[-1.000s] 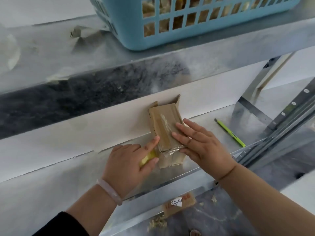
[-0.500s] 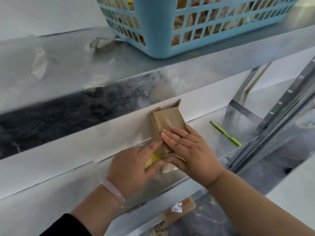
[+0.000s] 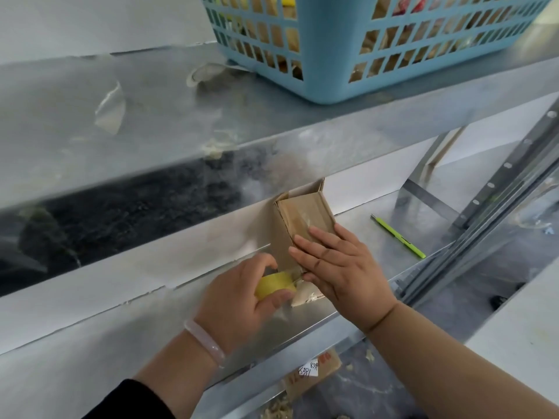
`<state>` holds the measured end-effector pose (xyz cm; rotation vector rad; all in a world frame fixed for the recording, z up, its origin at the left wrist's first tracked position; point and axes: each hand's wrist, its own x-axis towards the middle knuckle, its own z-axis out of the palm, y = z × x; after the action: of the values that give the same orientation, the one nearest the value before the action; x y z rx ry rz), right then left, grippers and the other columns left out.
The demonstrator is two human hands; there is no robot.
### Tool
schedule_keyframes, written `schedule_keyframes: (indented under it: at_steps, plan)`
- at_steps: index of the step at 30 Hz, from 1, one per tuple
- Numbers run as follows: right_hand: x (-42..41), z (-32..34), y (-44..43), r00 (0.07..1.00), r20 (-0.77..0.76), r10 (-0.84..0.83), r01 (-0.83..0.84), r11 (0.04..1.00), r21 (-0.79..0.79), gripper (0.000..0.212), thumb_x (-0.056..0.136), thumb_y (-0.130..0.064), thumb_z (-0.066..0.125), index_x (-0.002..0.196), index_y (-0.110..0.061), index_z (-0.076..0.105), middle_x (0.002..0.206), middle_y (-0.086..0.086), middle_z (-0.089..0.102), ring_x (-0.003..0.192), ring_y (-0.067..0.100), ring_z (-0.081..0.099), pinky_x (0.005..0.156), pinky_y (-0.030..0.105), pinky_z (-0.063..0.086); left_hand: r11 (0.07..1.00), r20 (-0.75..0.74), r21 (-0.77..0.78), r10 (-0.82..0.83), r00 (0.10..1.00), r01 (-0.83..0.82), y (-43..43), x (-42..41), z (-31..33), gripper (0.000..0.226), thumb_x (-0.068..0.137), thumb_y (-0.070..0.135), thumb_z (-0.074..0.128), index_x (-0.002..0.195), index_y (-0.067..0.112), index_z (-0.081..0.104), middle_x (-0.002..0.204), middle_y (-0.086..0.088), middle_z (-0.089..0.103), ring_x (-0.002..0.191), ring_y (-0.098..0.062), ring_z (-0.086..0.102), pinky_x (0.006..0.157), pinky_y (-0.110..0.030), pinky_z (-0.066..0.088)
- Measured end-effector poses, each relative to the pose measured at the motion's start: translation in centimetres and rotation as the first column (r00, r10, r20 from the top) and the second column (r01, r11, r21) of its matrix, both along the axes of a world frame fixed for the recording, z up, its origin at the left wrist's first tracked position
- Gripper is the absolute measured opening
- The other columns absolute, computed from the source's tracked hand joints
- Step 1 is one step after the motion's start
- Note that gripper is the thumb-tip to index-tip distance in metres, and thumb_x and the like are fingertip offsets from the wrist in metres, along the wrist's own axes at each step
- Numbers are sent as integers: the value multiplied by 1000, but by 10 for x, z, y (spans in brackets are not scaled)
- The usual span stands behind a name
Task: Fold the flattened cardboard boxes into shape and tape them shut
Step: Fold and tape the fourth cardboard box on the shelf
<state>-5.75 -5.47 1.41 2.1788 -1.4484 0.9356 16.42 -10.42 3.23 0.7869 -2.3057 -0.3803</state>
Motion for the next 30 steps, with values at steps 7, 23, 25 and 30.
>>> schedule_keyframes:
  at_steps: [7, 23, 25, 30]
  plan:
    - [-6, 1, -5, 1000, -13, 18, -17, 999, 39, 44, 99, -51, 47, 135, -27, 58, 141, -4, 56, 134, 21, 49, 111, 52, 35, 996, -62, 81, 29, 998, -23, -8, -4, -1, 42, 79, 71, 54, 97, 33, 52, 89, 14, 59, 80, -5, 55, 66, -25, 44]
    - [2, 2, -6, 997, 80, 13, -15, 1000, 23, 35, 96, -38, 59, 127, -24, 65, 134, -3, 62, 130, 22, 53, 109, 52, 38, 963, 104, -259, 104, 989, -74, -24, 6, -5, 54, 72, 71, 56, 88, 23, 75, 80, 8, 68, 64, -16, 62, 49, -30, 51]
    - [2, 3, -6, 996, 91, -1, -1, 1000, 23, 35, 96, -39, 58, 126, -25, 65, 134, -3, 62, 130, 22, 53, 109, 52, 38, 967, 95, -248, 91, 991, -65, -23, 6, -4, 57, 73, 71, 55, 98, 23, 75, 86, 8, 70, 68, -14, 64, 52, -28, 52]
    - [0, 3, -4, 995, 102, -1, -2, 1000, 28, 34, 97, -40, 56, 126, -25, 65, 134, -4, 61, 131, 21, 53, 111, 50, 36, 992, 55, -107, 80, 995, -74, -17, 8, -9, 54, 82, 73, 45, 104, 29, 67, 94, 12, 71, 81, -12, 66, 66, -26, 52]
